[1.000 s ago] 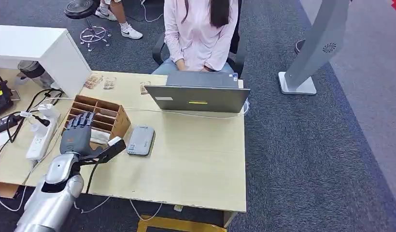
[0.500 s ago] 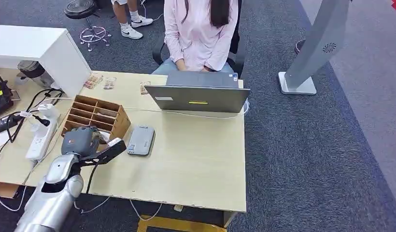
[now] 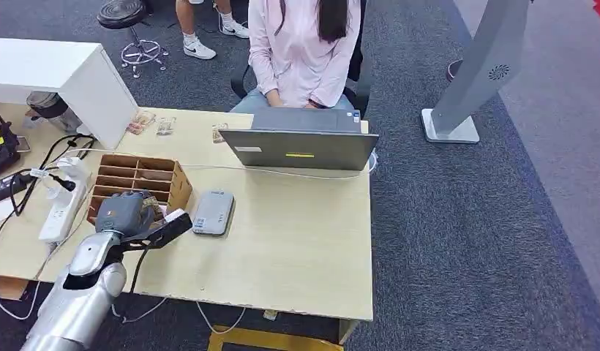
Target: Pass the card to the sensor for recognition and then transmit it.
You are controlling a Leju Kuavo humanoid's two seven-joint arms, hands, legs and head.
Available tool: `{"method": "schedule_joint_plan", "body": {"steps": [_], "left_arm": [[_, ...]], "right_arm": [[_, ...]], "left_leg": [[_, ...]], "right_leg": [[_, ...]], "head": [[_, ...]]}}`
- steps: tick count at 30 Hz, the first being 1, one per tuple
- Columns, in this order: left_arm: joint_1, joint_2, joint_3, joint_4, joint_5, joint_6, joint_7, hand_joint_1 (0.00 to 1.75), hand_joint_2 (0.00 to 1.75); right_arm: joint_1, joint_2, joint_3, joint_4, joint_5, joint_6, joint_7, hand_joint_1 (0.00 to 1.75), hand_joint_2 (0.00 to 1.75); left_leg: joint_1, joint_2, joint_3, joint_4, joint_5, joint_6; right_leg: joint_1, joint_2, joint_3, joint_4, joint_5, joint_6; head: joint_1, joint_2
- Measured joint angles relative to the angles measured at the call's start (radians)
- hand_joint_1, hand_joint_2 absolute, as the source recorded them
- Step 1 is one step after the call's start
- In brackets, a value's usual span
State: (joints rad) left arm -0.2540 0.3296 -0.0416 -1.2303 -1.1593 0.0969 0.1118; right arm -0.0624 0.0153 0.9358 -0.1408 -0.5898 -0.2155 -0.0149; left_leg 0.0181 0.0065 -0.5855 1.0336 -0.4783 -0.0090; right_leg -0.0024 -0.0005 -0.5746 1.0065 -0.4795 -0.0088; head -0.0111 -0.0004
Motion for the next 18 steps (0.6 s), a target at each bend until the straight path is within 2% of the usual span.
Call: {"method": "schedule_joint_plan", "body": {"steps": [10,18], "left_arm": [[-0.017,0.000,-0.001,-0.002,0.036,0.013,-0.030,1.75,1.75],[-0.089,0.025,-0.046,-0.106,0.136,-0.060,-0.042,1.75,1.75]], "right_arm": [[0.000,0.000,0.009,0.000,-0.018,-0.004,-0.006,0.00,1.75],[0.000,-0.001,0.015,0.001,-0.042,-0.007,-0.018,0.00,1.75]], "left_leg": [[0.000,0.000,0.000,0.000,0.000,0.000],[0.000,0.000,0.000,0.000,0.000,0.000]], "right_leg": [[0.000,0.000,0.000,0.000,0.000,0.000],[0.000,0.000,0.000,0.000,0.000,0.000]], "head": [[0.000,0.000],[0.000,0.000]]}}
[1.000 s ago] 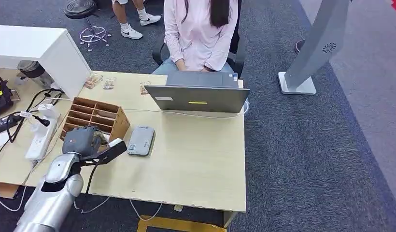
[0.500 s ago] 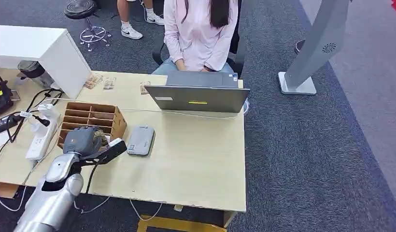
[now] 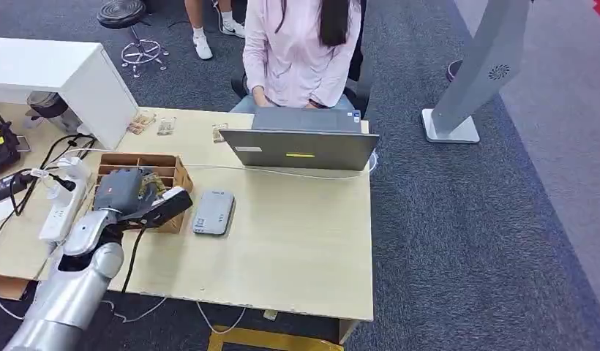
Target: Pass the card to the sensor for recognition and then transmit it.
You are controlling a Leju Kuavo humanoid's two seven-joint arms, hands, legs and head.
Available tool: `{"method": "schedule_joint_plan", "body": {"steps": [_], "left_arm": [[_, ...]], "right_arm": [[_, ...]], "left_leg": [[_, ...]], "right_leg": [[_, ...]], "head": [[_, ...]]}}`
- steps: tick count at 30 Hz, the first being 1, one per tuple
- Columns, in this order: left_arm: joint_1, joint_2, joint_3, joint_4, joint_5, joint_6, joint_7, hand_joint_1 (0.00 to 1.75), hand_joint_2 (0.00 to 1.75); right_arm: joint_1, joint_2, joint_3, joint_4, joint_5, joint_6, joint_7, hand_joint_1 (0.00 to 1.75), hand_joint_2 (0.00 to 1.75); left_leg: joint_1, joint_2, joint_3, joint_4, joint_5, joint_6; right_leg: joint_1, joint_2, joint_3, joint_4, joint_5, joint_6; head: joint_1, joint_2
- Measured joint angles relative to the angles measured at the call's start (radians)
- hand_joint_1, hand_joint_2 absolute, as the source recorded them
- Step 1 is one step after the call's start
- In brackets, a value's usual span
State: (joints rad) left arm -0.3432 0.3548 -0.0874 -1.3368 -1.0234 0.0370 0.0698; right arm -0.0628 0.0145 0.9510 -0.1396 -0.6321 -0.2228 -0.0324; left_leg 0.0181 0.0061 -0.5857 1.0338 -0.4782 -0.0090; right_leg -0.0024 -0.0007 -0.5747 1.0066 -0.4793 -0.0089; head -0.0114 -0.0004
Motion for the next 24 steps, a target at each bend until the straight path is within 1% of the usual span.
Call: {"method": "schedule_joint_plan", "body": {"steps": [4,7,9,10,11,13,15,16,20,24], "left_arm": [[-0.048,0.006,-0.029,-0.039,0.021,-0.018,-0.001,1.75,1.75],[-0.090,0.008,-0.044,-0.043,0.024,-0.016,0.000,1.75,1.75],[-0.126,0.008,-0.058,-0.042,0.005,0.004,0.012,1.75,1.75],[-0.146,0.007,-0.064,-0.038,-0.023,0.030,0.025,1.75,1.75],[-0.176,0.005,-0.074,-0.021,-0.062,0.068,0.037,1.75,1.75],[-0.239,0.000,-0.087,0.028,-0.104,0.118,0.043,1.75,1.75],[-0.310,-0.011,-0.103,0.111,-0.142,0.173,0.043,1.75,1.75],[-0.340,-0.015,-0.111,0.152,-0.154,0.189,0.042,1.75,1.75],[-0.418,-0.029,-0.125,0.261,-0.160,0.205,0.033,1.75,1.75],[-0.462,-0.047,-0.128,0.337,-0.167,0.206,0.033,1.75,1.75]], "right_arm": [[0.000,0.000,0.000,0.000,-0.005,0.006,-0.001,0.00,1.75],[-0.001,0.000,0.001,0.000,-0.006,0.010,-0.001,0.00,1.75],[-0.002,0.000,0.005,0.000,-0.006,0.012,0.000,0.00,1.75],[-0.003,0.000,0.008,0.000,-0.006,0.013,0.000,0.00,1.75],[-0.004,0.000,0.013,0.000,-0.003,0.013,0.000,0.00,1.75],[-0.008,0.000,0.022,0.000,0.002,0.013,0.001,0.00,1.75],[-0.012,0.000,0.032,0.000,0.005,0.017,0.001,0.00,1.75],[-0.014,0.000,0.037,0.000,0.007,0.019,0.001,0.00,1.75],[-0.017,0.000,0.051,0.000,0.013,0.029,0.011,0.00,1.75],[-0.018,0.000,0.060,0.000,0.015,0.036,0.020,0.00,1.75]], "left_leg": [[0.000,0.000,0.000,0.000,0.000,0.000],[0.000,0.000,0.000,0.000,0.000,0.000],[0.000,0.000,0.000,0.000,0.001,0.000],[0.000,0.000,0.000,0.000,0.001,0.000],[0.000,0.000,0.000,0.000,0.001,0.000],[0.000,0.000,0.000,0.000,0.001,0.000],[0.000,0.000,0.000,0.000,0.002,0.000],[0.000,0.000,0.000,0.000,0.002,-0.001],[0.000,0.002,0.000,0.000,0.002,-0.001],[0.000,0.002,0.000,0.000,0.002,-0.001]], "right_leg": [[0.000,0.000,0.000,0.000,0.000,0.000],[0.000,0.000,0.000,0.000,0.000,0.000],[0.000,0.000,0.000,0.000,0.000,0.000],[0.000,0.000,-0.001,0.000,0.000,0.000],[0.000,0.000,0.000,0.000,0.000,0.000],[0.000,0.000,0.000,0.000,0.001,0.000],[0.000,0.000,0.000,0.000,0.002,0.000],[0.000,0.000,0.000,0.000,0.002,0.000],[0.000,0.002,-0.001,0.000,0.003,-0.002],[0.000,0.002,-0.001,0.000,0.003,-0.002]], "head": [[0.000,0.000],[0.000,0.000],[0.000,0.000],[0.000,0.000],[0.000,0.000],[0.000,0.000],[0.000,0.000],[0.000,0.000],[0.000,0.000],[0.000,0.000]]}}
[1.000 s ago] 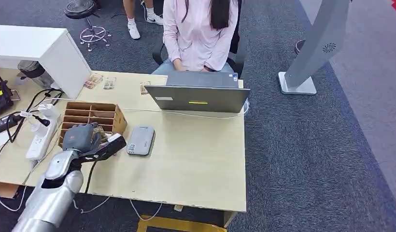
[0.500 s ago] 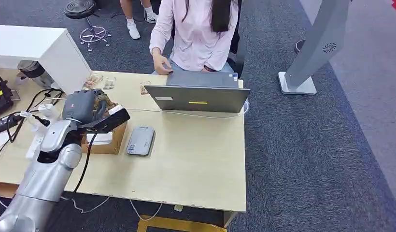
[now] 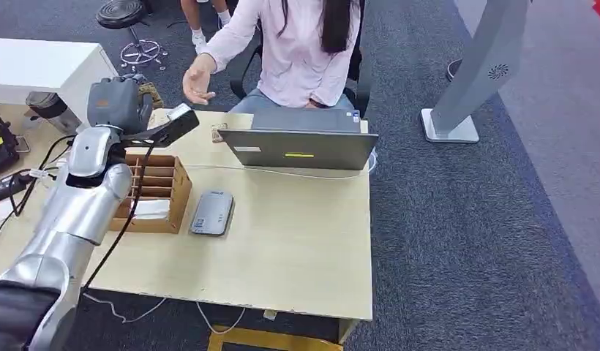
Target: Pass the card to the sensor for recognition and then transmit it.
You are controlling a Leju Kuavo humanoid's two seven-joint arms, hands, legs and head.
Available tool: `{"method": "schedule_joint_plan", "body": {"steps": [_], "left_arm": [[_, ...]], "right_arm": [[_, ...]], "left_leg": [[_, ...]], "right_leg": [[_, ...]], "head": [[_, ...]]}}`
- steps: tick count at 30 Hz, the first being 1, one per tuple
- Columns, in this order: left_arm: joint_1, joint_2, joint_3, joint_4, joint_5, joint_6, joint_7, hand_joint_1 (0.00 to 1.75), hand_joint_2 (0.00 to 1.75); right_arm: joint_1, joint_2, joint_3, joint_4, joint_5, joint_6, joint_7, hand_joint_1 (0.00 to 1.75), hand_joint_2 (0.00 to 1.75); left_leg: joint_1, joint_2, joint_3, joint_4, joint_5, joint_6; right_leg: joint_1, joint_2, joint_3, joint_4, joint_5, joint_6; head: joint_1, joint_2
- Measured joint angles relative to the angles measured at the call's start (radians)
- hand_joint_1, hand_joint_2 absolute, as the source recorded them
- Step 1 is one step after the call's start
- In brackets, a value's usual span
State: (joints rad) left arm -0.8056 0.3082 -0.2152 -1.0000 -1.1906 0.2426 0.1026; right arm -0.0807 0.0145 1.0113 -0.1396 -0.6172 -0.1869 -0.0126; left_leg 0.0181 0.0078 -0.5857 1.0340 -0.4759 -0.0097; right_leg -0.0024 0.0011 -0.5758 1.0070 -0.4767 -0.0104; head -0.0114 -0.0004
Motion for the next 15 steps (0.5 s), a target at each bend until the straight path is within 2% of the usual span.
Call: {"method": "schedule_joint_plan", "body": {"steps": [13,14,15], "left_arm": [[-0.020,-0.026,-0.007,0.104,0.016,0.018,-0.016,1.75,1.75],[-0.020,-0.027,-0.007,0.107,0.016,0.019,-0.016,0.00,1.75],[-0.020,-0.027,-0.007,0.109,0.014,0.020,-0.014,0.00,1.75]], "right_arm": [[0.000,0.000,0.013,0.000,-0.002,0.006,0.009,0.00,1.75],[0.000,0.000,0.014,0.000,-0.003,0.006,0.009,0.00,1.75],[0.000,0.000,0.014,0.000,-0.003,0.006,0.009,0.00,1.75]], "left_leg": [[0.000,0.000,0.000,0.000,0.000,0.000],[0.000,0.000,0.000,0.000,0.000,0.000],[0.000,0.000,0.000,0.000,0.000,0.000]], "right_leg": [[0.000,0.000,0.000,0.000,0.000,0.000],[0.000,0.000,0.000,0.000,0.000,0.000],[0.000,0.000,0.000,0.000,0.000,0.000]], "head": [[0.000,0.000],[0.000,0.000],[0.000,0.000]]}}
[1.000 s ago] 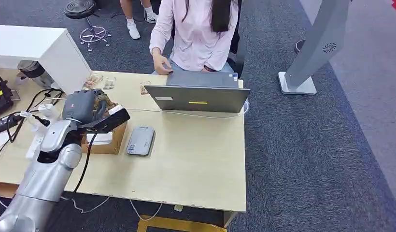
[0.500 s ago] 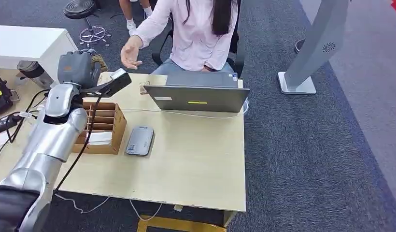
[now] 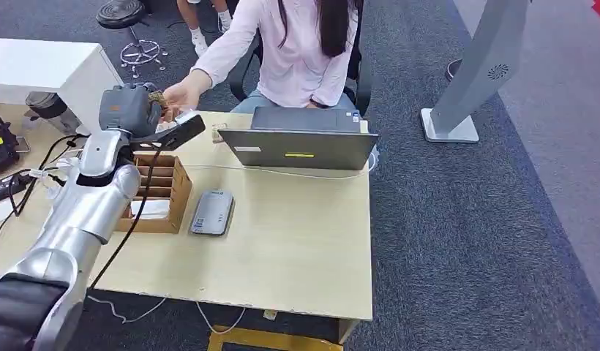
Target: Pass the card to the sensor for recognition and then transmit it.
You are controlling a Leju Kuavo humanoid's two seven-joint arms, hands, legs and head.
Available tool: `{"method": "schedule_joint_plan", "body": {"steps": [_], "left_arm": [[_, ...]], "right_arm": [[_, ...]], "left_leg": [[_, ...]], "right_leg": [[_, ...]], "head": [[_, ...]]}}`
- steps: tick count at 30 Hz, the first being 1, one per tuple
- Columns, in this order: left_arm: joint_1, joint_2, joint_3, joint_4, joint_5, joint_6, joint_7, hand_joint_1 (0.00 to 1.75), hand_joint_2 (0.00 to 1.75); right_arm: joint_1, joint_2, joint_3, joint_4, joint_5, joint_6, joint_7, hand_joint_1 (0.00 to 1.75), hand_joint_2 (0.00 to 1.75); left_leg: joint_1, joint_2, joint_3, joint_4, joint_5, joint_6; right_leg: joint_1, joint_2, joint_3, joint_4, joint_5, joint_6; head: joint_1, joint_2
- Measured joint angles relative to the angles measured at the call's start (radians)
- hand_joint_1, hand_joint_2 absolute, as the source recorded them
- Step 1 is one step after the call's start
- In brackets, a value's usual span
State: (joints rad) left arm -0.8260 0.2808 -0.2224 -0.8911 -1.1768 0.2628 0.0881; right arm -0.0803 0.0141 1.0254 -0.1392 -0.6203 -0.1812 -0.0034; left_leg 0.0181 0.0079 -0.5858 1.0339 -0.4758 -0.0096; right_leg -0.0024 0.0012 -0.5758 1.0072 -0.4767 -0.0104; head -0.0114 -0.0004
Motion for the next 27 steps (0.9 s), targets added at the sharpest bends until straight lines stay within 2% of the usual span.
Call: {"method": "schedule_joint_plan", "body": {"steps": [9,13,18,21,24,27], "left_arm": [[0.011,-0.009,0.000,-0.004,0.019,0.009,-0.007,0.00,1.75],[0.049,-0.012,0.000,-0.059,0.101,0.013,-0.050,0.00,1.75],[0.172,0.003,0.008,-0.221,0.250,0.015,-0.117,0.00,1.75],[0.330,0.025,0.068,-0.390,0.444,0.029,-0.210,0.00,1.75],[0.572,0.037,0.183,-0.578,0.709,0.016,-0.355,0.00,1.75],[0.784,0.009,0.354,-0.713,0.912,-0.076,-0.502,0.00,1.75]], "right_arm": [[0.000,0.000,0.000,0.000,-0.009,0.000,0.000,0.00,1.75],[0.000,0.000,0.001,0.000,-0.019,-0.002,-0.001,0.00,1.75],[0.002,0.000,0.000,0.000,-0.040,-0.006,-0.010,0.00,1.75],[0.007,0.000,0.000,0.000,-0.060,-0.013,-0.013,0.00,1.75],[0.016,0.001,-0.002,0.000,-0.092,-0.021,-0.037,0.00,1.75],[0.025,0.003,-0.002,0.000,-0.108,-0.030,-0.049,0.00,1.75]], "left_leg": [[0.000,0.000,0.000,0.000,0.000,0.000],[0.000,0.000,0.000,0.000,0.000,0.000],[0.000,0.000,-0.001,-0.001,-0.001,0.000],[-0.001,0.005,0.002,-0.003,-0.002,-0.001],[-0.002,0.012,0.005,-0.005,-0.006,-0.003],[-0.001,0.013,0.005,-0.005,-0.008,-0.002]], "right_leg": [[0.000,0.000,0.000,0.000,0.000,0.000],[0.000,0.000,0.000,0.000,0.000,0.000],[0.000,0.000,0.001,0.000,0.000,0.000],[-0.001,0.005,0.001,0.000,-0.001,-0.001],[-0.001,0.011,0.001,0.000,-0.004,-0.002],[-0.001,0.013,0.000,0.000,-0.006,-0.001]], "head": [[0.000,0.000],[0.000,0.000],[0.000,0.000],[-0.001,0.000],[-0.001,0.000],[-0.002,0.000]]}}
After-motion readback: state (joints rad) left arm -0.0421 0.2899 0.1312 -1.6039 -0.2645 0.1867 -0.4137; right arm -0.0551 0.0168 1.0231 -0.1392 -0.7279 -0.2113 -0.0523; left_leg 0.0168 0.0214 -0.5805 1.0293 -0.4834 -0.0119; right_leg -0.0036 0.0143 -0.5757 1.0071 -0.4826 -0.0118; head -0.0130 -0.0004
